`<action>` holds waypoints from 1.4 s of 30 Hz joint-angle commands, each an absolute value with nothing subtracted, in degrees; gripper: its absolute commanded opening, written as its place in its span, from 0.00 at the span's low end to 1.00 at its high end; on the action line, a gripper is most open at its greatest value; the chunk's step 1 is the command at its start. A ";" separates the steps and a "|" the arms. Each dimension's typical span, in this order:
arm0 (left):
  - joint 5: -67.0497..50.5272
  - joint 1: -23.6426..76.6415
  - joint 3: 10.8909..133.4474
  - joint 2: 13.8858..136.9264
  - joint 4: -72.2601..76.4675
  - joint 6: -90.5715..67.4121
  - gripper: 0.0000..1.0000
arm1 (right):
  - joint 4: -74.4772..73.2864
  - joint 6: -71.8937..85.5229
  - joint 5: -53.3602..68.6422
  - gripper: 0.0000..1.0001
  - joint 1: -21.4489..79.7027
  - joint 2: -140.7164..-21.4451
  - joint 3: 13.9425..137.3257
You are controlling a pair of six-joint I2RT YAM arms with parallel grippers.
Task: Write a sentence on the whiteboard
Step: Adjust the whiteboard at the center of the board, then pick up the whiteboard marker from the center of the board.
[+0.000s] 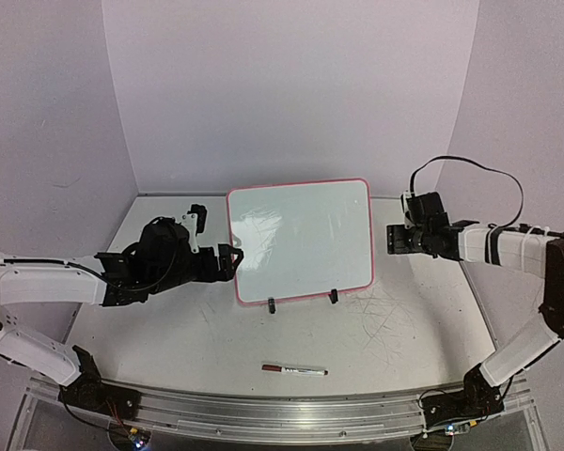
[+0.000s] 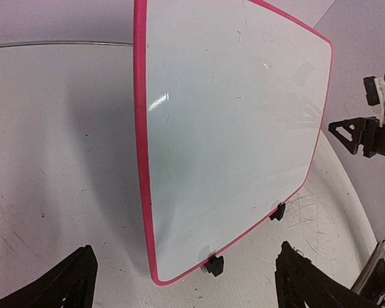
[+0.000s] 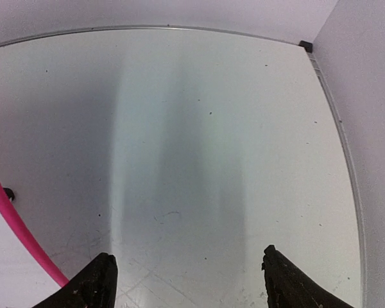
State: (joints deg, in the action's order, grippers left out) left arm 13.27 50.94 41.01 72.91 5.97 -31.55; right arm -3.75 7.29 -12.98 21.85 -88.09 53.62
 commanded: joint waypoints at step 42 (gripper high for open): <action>16.52 50.71 37.70 67.70 6.14 -31.44 0.99 | -4.47 -9.48 8.61 0.34 70.14 -104.41 53.11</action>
